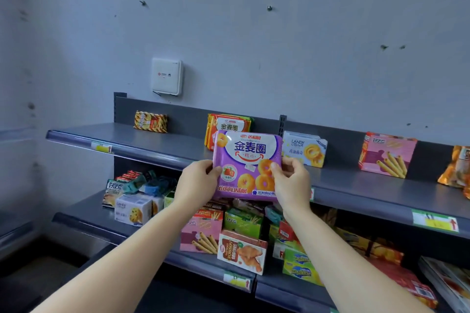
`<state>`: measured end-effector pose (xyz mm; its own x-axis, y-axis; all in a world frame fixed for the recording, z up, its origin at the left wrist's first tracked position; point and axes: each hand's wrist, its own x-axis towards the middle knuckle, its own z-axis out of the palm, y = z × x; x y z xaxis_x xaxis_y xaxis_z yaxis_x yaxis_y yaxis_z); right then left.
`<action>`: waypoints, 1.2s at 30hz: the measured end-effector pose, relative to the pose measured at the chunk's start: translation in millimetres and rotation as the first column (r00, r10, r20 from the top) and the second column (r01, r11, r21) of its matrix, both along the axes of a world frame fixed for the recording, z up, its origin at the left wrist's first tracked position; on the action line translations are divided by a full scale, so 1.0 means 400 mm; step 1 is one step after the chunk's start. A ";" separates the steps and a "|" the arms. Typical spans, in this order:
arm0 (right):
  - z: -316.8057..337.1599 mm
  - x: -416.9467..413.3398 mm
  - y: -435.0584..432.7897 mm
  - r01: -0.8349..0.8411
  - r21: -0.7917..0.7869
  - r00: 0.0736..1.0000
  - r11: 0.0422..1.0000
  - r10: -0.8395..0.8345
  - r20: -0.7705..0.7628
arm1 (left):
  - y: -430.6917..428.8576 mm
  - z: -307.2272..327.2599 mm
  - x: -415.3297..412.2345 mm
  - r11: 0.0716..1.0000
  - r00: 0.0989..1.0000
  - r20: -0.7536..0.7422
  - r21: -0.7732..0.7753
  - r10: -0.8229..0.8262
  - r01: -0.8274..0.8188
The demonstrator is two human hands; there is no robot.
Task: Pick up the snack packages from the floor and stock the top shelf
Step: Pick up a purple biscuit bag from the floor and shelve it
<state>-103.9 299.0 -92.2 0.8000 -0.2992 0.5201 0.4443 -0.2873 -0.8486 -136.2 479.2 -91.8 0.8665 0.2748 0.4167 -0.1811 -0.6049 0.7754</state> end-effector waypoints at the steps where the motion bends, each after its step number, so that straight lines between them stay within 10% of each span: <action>1: 0.004 0.036 0.013 -0.005 -0.007 1.000 1.000 0.005 0.011 | 0.013 0.004 0.031 1.000 1.000 0.005 -0.012 0.004 -0.004; 16: 0.036 0.422 0.220 -0.092 -0.071 0.996 0.993 0.091 -0.019 | 0.235 0.025 0.415 0.993 0.998 -0.051 -0.105 0.039 -0.044; 36: -0.007 0.642 0.374 0.222 -0.128 0.968 0.967 -0.235 -0.092 | 0.381 0.004 0.753 0.978 0.980 -0.067 -0.114 -0.186 0.178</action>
